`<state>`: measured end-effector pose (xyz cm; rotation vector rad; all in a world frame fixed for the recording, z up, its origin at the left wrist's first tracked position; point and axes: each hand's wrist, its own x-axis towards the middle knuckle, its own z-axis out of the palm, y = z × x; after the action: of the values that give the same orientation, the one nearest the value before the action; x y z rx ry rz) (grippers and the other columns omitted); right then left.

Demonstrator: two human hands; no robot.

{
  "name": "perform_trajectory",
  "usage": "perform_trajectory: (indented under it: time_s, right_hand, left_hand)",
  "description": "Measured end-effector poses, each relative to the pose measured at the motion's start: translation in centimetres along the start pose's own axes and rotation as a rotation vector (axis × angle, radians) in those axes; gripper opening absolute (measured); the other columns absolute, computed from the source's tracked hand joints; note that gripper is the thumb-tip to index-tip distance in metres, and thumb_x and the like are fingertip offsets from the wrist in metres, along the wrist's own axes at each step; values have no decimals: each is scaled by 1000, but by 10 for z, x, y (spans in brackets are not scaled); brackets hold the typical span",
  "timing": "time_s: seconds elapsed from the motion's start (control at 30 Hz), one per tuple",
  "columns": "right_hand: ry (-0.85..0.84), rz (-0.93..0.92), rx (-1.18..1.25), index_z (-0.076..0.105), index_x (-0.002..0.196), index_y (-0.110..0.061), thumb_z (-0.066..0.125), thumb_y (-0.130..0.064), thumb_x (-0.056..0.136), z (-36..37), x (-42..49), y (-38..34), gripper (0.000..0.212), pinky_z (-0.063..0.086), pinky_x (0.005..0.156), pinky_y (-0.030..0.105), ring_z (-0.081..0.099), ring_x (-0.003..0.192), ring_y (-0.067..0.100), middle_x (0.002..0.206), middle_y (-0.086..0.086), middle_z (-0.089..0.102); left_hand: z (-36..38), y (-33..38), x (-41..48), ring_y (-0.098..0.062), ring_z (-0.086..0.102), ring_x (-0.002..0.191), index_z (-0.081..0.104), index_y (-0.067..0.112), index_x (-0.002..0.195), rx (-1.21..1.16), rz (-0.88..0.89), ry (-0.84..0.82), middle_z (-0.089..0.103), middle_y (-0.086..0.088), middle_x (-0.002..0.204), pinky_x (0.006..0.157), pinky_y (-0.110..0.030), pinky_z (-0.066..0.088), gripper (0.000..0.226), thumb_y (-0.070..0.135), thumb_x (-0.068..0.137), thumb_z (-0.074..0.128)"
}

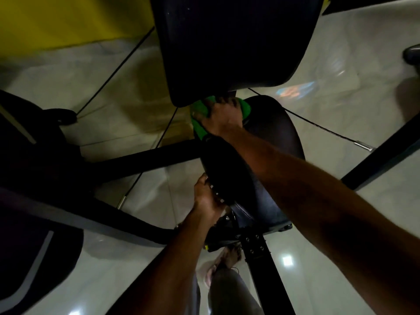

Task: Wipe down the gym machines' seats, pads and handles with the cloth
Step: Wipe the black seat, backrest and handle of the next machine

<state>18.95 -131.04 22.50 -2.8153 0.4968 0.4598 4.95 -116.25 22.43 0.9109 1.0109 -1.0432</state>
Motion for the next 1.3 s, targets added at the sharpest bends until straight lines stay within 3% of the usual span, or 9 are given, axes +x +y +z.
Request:
perform_trajectory:
  time_s: [0.17,0.27,0.4,0.57,0.8,1.0,1.07,1.2,1.3]
  right_hand:
    - [89,-221,32,43,152,-44,46,-70,90,16,-104,19,67,26,120,55,33,149,36,164,10,34]
    - [115,-242,5,37,154,-46,48,-72,89,23,-171,39,71,20,122,54,24,154,33,169,6,24]
    - [184,48,21,35,154,-47,48,-79,87,21,-228,70,76,20,124,52,19,156,29,169,2,22]
    - [396,478,252,47,151,-38,59,-81,81,37,-264,97,83,32,120,53,32,150,35,163,11,35]
    - [566,1026,763,32,158,-30,60,-72,84,50,-281,18,90,29,121,51,29,148,41,163,25,24]
    - [413,1370,1211,-1,163,-19,57,-49,100,16,-271,-39,91,33,117,51,27,147,49,166,28,5]
    - [318,1401,1364,-8,162,-14,54,-41,103,7,-275,-55,90,40,110,52,40,138,51,161,32,20]
    - [243,1482,1730,21,155,-12,60,-33,100,-14,-272,-76,70,55,97,54,64,114,44,136,23,57]
    - [315,1324,1966,54,130,-7,57,-15,98,-44,-276,-78,33,61,81,49,69,100,37,120,19,67]
  left_hand:
    - [6,-4,-10,-31,61,110,63,22,125,-97,-20,-13,67,-14,122,87,-42,49,54,55,101,29]
    - [10,-3,-15,-32,62,114,65,24,127,-38,0,16,66,-13,126,89,-45,51,60,62,97,30]
    - [16,-3,-25,-29,60,109,61,24,126,101,10,72,62,-12,124,81,-42,50,55,60,98,31]
    - [20,-4,-36,-30,58,115,54,20,135,251,5,84,59,-15,129,96,-46,47,55,56,98,37]
    - [15,-10,-56,-31,54,122,43,21,144,436,35,81,51,-9,141,103,-49,45,59,58,101,30]
    - [5,-6,-90,-26,59,99,51,22,115,681,16,82,59,-3,118,78,-37,46,42,56,102,28]
    - [6,-4,-101,-28,60,92,58,18,101,710,-4,96,63,-6,103,78,-37,48,47,56,101,30]
    - [19,9,-131,-35,64,101,64,3,124,754,1,85,68,-20,113,84,-39,52,67,57,99,33]
    - [26,26,-158,-33,64,87,68,1,108,768,13,35,71,-20,94,72,-36,51,59,53,98,41]
